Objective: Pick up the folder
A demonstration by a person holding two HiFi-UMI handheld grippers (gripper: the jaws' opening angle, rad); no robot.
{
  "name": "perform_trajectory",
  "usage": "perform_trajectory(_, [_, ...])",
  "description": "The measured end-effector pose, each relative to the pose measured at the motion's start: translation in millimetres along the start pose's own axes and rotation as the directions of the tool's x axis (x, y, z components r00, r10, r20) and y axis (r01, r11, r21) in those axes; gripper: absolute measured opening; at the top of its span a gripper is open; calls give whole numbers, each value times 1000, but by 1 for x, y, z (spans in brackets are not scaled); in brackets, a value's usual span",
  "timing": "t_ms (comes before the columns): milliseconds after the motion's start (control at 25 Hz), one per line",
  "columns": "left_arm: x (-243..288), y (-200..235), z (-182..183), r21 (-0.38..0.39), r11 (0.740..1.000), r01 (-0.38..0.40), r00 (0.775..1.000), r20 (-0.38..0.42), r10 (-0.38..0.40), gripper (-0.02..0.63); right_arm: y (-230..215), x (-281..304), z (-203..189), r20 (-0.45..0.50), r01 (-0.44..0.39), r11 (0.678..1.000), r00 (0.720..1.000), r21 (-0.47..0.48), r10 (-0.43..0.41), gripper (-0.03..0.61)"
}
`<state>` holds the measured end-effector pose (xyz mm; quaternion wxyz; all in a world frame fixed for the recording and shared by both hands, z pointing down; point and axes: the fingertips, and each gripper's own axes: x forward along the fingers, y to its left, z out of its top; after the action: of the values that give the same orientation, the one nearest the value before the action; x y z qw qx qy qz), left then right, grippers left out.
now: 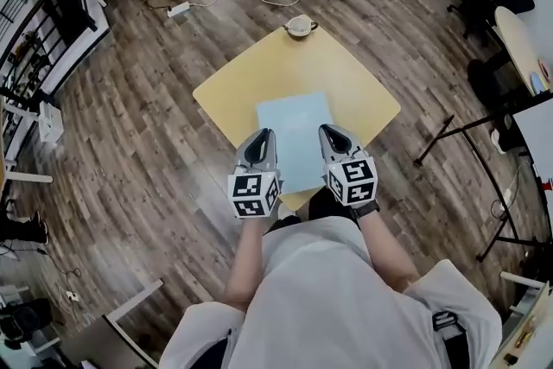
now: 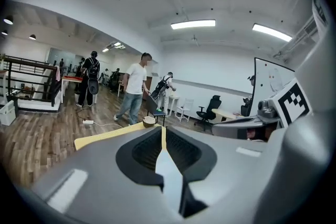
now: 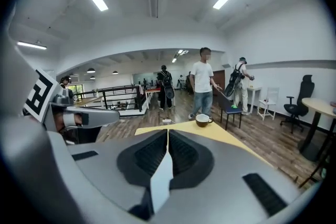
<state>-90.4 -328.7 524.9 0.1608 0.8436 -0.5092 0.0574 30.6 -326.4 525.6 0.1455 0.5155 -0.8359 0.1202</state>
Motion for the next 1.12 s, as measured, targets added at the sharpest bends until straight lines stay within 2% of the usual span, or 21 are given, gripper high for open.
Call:
perform_trajectory(240, [30,11,-53,-46,998,-52,989,-140,45,17,-33,24,-53,-141,-4,998,990,64,13,11])
perform_trajectory(480, [51,30,-96,-77,990,-116,955,-281,90,31,-53,45,-88,-252,-5,992,967,123,36,15])
perform_trajectory(520, [55,33,-102,-81,989,-123,950,-299,94,35,-57,49,-95,-269,-5,991,962,136,42,31])
perform_trajectory(600, [60,39,-114,-103,985,-137,940,-328,96,40,-62,56,-110,-307,-5,987,950,162,55,122])
perform_trajectory(800, [62,55,-147,-175,968,-182,911,-401,99,65,-76,69,-146,-383,21,979,922,204,60,190])
perform_trajectory(960, [64,62,-172,-241,950,-201,888,-454,73,117,-87,80,-167,-427,34,968,901,249,78,224])
perform_trajectory(1040, [66,61,-186,-285,942,-178,876,-481,20,232,-91,85,-176,-440,46,962,894,271,81,236])
perform_trajectory(1120, [68,62,-196,-312,935,-171,871,-491,-5,293,-94,89,-184,-449,56,955,889,292,85,247])
